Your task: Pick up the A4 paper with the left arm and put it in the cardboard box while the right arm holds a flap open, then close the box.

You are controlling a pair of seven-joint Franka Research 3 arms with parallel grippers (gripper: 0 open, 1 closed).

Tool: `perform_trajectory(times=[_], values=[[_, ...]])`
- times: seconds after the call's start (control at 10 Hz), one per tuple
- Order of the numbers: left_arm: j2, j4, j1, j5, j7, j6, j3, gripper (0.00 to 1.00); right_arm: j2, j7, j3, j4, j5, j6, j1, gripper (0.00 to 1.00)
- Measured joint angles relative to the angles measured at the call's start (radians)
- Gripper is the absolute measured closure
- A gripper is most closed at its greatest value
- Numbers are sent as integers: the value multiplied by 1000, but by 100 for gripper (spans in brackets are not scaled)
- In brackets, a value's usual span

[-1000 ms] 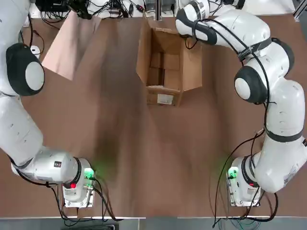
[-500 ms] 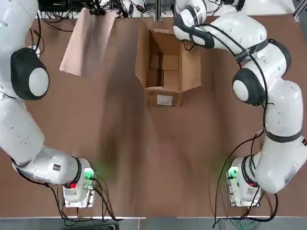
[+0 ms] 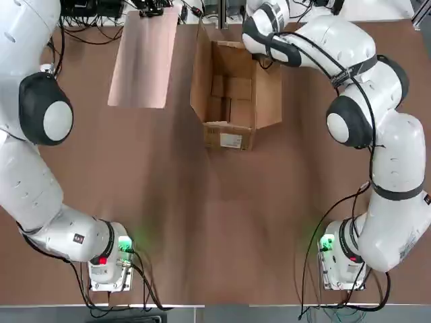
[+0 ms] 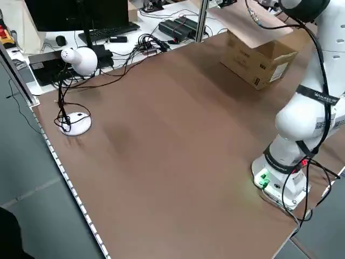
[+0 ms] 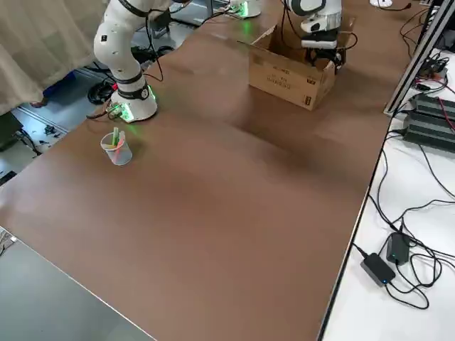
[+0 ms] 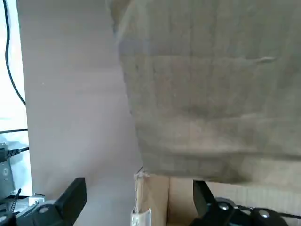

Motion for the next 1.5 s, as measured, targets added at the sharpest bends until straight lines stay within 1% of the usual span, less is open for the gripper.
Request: perform_trajectory(times=[0.1,0.2,0.5,0.6,0.7,0.8,1.1,1.4,1.5], values=[[0,9,-13,-17,-23,6,0,68,-11,0,0,19,0,-35,2,0],[-1,16,-26,-22,-46,12,0,68,-40,0,1,31,0,-75,5,0],[-11,33,-72,-39,-106,43,0,68,-176,-10,3,44,4,-222,20,0],[-15,39,-79,-59,-120,62,-1,68,-226,-58,-1,45,4,-283,14,0],[-19,40,-87,-68,-125,81,-1,68,-268,-153,-8,44,4,-343,-9,0],[-22,42,-101,-78,-135,103,-1,68,-299,-302,-11,44,11,-395,-59,0],[-25,44,-131,-111,-181,211,-1,68,-364,-857,-17,44,43,-524,-252,0],[-15,41,-179,-112,-211,320,-1,68,-398,-1418,-20,43,115,-588,-429,0],[-6,40,-198,-112,-222,358,-1,68,-403,-1579,-21,43,122,-610,-472,0]])
